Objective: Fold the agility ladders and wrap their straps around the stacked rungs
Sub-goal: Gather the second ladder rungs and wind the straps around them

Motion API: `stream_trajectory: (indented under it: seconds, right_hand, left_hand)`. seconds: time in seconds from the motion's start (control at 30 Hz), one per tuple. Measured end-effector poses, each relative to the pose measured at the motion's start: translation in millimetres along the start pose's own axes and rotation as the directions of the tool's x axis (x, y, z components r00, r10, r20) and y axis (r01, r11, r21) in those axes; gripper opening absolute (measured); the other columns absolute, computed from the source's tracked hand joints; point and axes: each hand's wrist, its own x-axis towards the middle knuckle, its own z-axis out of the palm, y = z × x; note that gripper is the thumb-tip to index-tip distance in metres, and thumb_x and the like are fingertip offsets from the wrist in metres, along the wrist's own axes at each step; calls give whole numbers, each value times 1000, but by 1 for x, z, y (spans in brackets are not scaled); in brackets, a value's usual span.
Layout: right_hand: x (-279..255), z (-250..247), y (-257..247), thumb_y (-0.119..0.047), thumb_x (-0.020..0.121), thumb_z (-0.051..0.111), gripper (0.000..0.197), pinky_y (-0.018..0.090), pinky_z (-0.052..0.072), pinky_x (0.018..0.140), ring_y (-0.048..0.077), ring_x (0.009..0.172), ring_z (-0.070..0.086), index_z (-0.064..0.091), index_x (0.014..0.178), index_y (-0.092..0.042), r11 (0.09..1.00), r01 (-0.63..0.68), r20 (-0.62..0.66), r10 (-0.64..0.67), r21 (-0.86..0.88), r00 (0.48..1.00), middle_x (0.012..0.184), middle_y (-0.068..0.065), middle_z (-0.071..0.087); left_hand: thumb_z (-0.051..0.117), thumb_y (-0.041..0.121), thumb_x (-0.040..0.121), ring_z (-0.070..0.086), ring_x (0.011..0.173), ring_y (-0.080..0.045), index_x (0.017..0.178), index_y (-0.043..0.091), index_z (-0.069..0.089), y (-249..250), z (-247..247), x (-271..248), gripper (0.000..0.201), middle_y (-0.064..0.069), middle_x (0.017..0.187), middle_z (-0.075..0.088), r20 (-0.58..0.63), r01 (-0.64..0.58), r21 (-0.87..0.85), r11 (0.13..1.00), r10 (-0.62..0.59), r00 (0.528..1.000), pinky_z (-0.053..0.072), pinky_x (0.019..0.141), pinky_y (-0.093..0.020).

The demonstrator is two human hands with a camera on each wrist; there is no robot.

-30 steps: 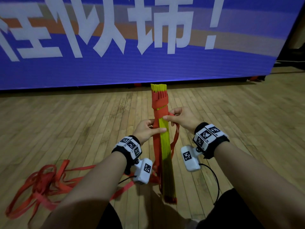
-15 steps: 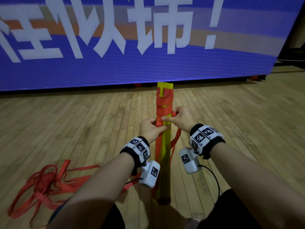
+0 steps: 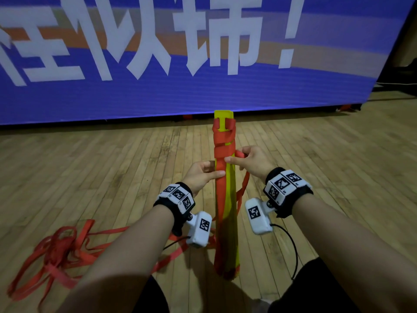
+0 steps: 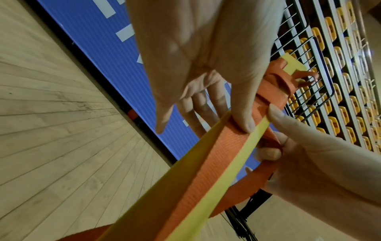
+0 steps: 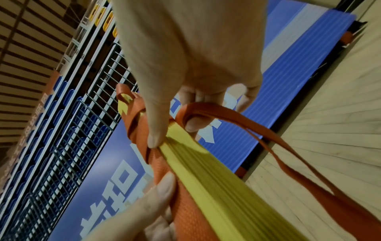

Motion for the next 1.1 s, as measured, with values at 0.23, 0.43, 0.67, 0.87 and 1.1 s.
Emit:
stream_trajectory:
  seconds: [0.23, 0.43, 0.67, 0.87, 1.1]
  right_hand:
    - [1, -3, 1, -28, 80, 75, 21, 8, 41, 52, -3, 46, 51, 67, 80, -9, 999, -39, 10, 39, -8, 999, 60, -2, 58]
    - [2, 3, 3, -25, 82, 73, 8, 27, 49, 79, 5, 65, 63, 71, 83, -17, 999, -35, -2, 35, -18, 999, 75, 8, 71]
    - [2, 10, 1, -30, 87, 67, 15, 40, 51, 90, 14, 80, 66, 74, 85, -17, 1000, -9, 39, 9, -1, 999, 76, 5, 73]
    - [1, 23, -4, -36, 76, 77, 37, 23, 45, 58, 11, 59, 55, 70, 78, 1, 995, -32, -129, 19, -99, 991, 69, 9, 68]
    - [0, 34, -6, -41, 73, 77, 33, 29, 46, 58, 16, 61, 56, 60, 70, -13, 970, -64, -223, 11, -233, 975, 65, 2, 61]
  left_hand:
    - [68, 5, 85, 68, 94, -22, 96, 16, 63, -1, 2, 2, 17, -12, 105, 68, -68, 20, 6, 1000, -19, 998, 57, 79, -32]
    - [74, 3, 79, 68, 83, -18, 93, 12, 62, -5, 6, 4, 20, -11, 95, 69, -202, 4, 26, 1000, 2, 979, 56, 75, -29]
    - [78, 4, 75, 65, 85, -23, 83, 15, 58, -5, 4, 8, 25, -3, 81, 61, -315, 8, 45, 999, 7, 949, 57, 77, -39]
    - [82, 10, 71, 58, 73, -16, 79, 17, 55, -7, 13, 9, 28, 2, 74, 54, -378, -20, 132, 991, 69, 923, 52, 68, -32]
    - [83, 9, 69, 56, 71, -16, 79, 15, 57, -10, 16, 10, 29, 1, 73, 55, -386, -48, 143, 989, 101, 917, 51, 67, -32]
